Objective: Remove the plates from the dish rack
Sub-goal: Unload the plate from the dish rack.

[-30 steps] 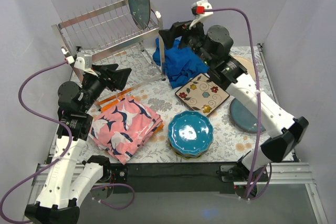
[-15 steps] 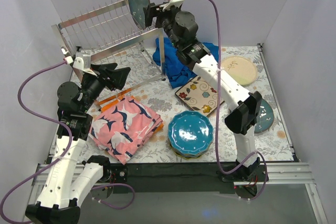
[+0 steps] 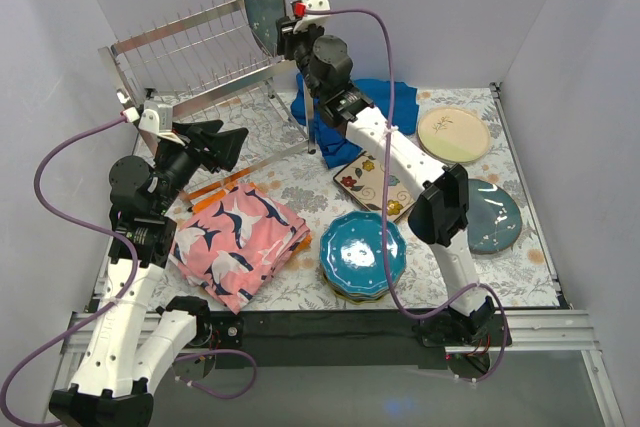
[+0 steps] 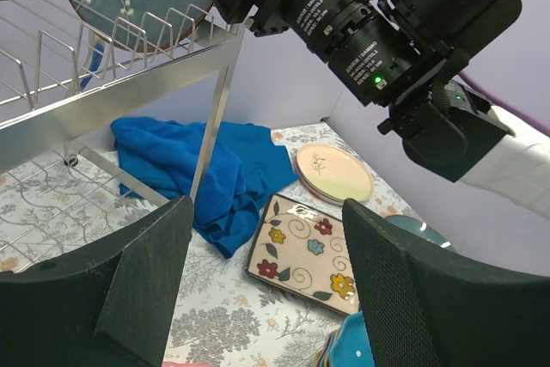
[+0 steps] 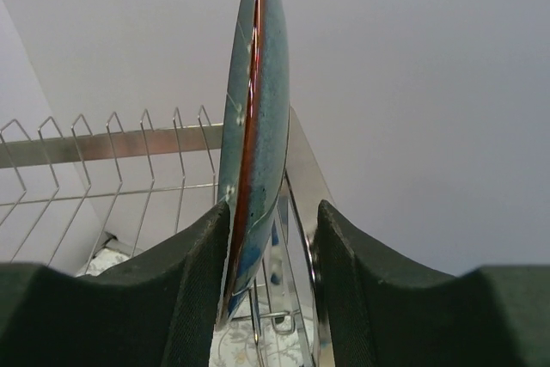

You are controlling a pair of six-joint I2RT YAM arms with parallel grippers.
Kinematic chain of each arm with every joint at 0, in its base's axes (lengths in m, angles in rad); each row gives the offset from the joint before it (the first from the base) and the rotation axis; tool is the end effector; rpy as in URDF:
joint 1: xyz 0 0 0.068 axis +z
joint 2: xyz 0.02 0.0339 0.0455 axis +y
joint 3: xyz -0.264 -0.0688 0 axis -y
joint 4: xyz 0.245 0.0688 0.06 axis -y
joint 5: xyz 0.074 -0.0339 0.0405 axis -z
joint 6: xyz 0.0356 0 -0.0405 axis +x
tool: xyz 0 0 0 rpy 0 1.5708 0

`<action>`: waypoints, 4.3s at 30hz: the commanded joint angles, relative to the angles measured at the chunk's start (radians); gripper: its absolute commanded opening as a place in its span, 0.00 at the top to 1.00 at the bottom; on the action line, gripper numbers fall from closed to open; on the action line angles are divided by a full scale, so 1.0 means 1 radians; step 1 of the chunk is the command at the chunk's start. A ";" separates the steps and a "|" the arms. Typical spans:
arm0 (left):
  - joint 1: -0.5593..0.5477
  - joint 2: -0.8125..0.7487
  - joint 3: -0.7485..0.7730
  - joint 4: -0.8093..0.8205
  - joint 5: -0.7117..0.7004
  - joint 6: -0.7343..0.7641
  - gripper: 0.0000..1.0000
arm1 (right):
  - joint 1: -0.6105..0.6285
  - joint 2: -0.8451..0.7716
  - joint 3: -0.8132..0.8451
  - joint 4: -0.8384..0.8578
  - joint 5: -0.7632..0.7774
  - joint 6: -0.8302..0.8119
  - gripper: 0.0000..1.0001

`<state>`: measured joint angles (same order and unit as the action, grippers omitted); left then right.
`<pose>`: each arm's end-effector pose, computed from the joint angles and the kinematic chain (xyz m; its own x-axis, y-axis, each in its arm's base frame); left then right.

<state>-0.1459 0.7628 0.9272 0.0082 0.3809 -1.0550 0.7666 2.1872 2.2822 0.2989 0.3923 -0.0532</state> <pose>0.1628 -0.0373 0.4136 -0.3488 -0.7650 -0.5414 0.3931 0.4050 -0.8255 0.3764 0.3437 0.4529 0.2966 0.2174 -0.9299 -0.3715 0.9233 0.0974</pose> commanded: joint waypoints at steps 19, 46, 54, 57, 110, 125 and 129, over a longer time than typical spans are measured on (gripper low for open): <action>0.025 -0.005 -0.002 0.016 0.023 -0.008 0.32 | 0.010 0.123 0.122 0.256 -0.016 -0.206 0.49; 0.051 0.003 -0.010 0.024 0.013 -0.010 0.32 | 0.039 0.091 0.066 0.431 -0.127 -0.317 0.99; 0.063 0.007 -0.011 0.029 0.026 -0.020 0.32 | 0.039 0.106 0.123 0.491 -0.053 -0.051 0.99; 0.063 0.003 -0.011 0.030 0.026 -0.020 0.32 | 0.039 0.098 0.123 0.508 -0.052 -0.007 0.99; 0.111 -0.007 -0.027 0.055 0.044 -0.043 0.32 | 0.028 0.017 0.094 0.655 -0.290 0.015 0.99; 0.124 0.001 -0.030 0.065 0.047 -0.053 0.32 | 0.027 -0.037 0.013 0.666 -0.385 -0.089 0.99; 0.128 0.010 -0.027 0.065 0.039 -0.053 0.32 | 0.025 -0.029 0.031 0.671 -0.385 -0.089 0.99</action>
<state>-0.0269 0.7681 0.9073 0.0608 0.4210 -1.1076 0.7532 2.2971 2.2642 0.7067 0.2287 -0.2489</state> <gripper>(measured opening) 0.680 0.113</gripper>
